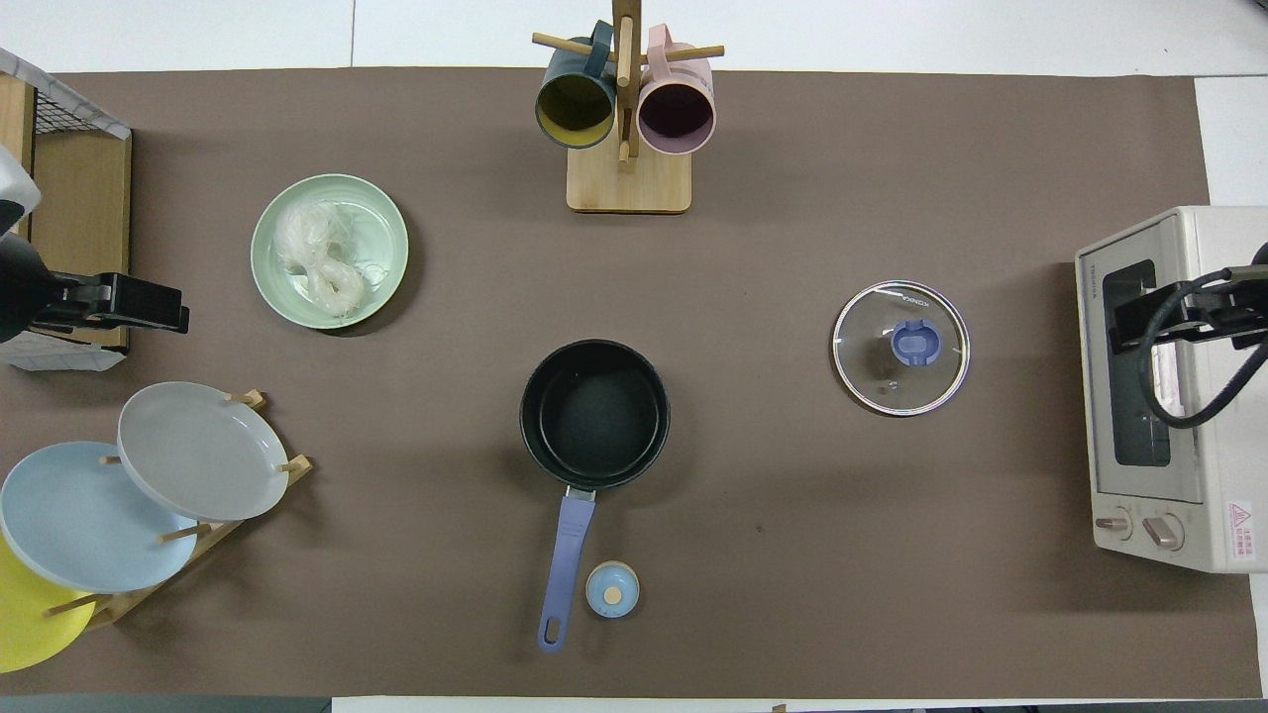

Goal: Transfer vermicelli from plate to pot

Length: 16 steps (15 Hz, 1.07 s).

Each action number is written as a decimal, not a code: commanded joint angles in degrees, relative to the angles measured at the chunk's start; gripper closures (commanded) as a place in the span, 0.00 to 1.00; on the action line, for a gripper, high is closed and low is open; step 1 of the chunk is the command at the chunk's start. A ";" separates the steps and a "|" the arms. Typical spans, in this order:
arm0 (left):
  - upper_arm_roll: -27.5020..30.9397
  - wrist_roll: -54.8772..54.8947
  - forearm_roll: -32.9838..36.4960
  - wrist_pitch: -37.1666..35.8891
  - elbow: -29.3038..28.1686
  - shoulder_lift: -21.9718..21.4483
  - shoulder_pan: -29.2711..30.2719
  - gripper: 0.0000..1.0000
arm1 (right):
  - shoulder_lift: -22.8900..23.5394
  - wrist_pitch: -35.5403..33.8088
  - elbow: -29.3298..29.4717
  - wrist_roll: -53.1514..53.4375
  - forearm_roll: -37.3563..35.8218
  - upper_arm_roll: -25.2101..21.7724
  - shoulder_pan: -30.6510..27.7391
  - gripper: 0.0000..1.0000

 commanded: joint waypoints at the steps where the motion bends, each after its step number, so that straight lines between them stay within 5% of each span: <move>1: -0.16 -0.21 -0.53 0.76 -0.50 -0.61 0.62 0.00 | -1.54 1.28 -1.98 0.59 0.93 0.66 -1.00 0.00; 11: 0.02 -2.22 -0.53 0.76 -0.85 -0.27 0.62 0.00 | -1.54 1.28 -1.98 0.59 0.93 0.57 -1.00 0.00; 16: -0.07 -6.27 -0.53 7.42 -0.32 7.98 0.45 0.00 | -1.54 1.19 -1.98 0.59 0.93 0.57 -1.00 0.00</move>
